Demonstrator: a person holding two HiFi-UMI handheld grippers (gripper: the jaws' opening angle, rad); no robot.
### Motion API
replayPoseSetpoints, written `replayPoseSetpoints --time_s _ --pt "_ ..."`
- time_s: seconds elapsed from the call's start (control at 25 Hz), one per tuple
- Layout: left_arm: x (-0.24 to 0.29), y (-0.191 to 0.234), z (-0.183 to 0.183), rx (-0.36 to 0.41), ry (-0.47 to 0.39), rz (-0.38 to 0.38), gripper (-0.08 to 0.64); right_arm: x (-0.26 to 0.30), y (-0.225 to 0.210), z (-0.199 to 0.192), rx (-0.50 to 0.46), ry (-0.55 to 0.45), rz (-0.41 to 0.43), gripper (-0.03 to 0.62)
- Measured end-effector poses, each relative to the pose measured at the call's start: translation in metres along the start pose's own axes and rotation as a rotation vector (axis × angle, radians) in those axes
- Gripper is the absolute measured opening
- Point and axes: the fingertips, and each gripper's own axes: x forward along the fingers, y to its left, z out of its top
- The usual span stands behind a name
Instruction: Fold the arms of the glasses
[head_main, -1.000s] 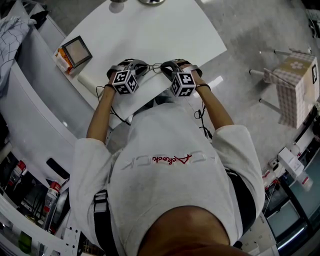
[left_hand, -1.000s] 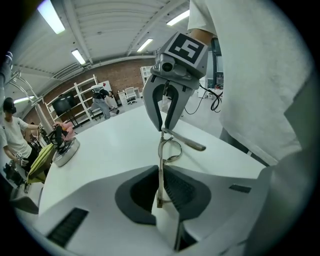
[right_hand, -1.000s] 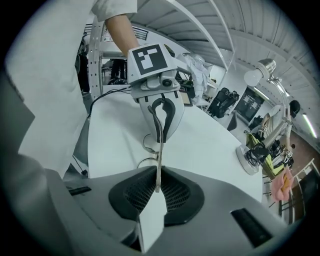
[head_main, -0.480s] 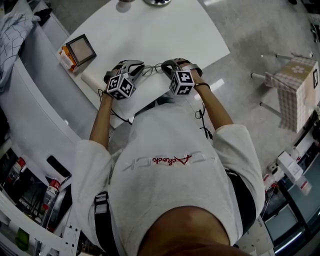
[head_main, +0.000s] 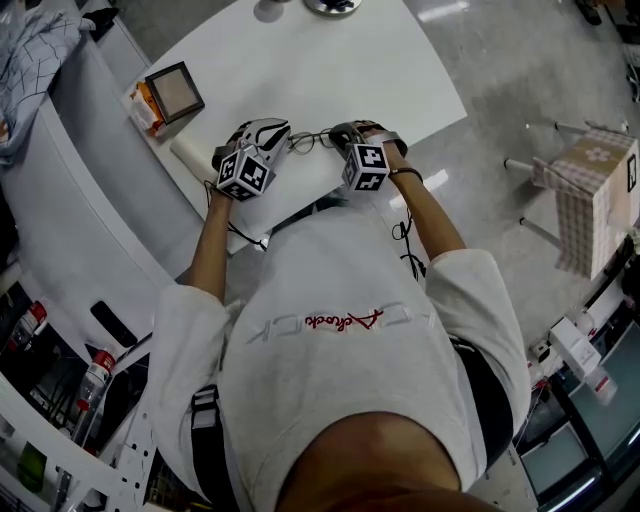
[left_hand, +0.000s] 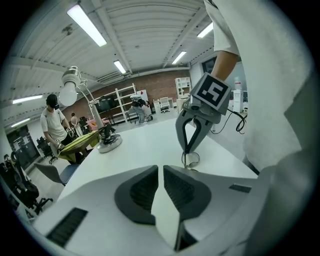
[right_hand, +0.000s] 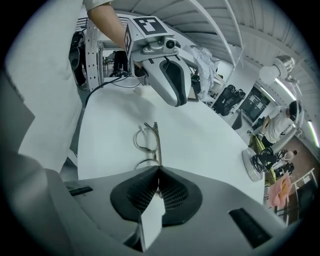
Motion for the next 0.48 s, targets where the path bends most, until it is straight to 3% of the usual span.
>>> replayPoseSetpoints --time_s 0.36,0.48 --pt "-0.01 -0.015 0.012 -0.066 -0.022 0.026 0.06 -0.018 0.014 0.008 0.069 -0.042 -0.024 0.025" --pt "-0.003 0.007 0.027 -0.072 -0.059 0.061 0.058 -0.025 -0.013 0.01 0.088 -0.067 -0.082 0.023"
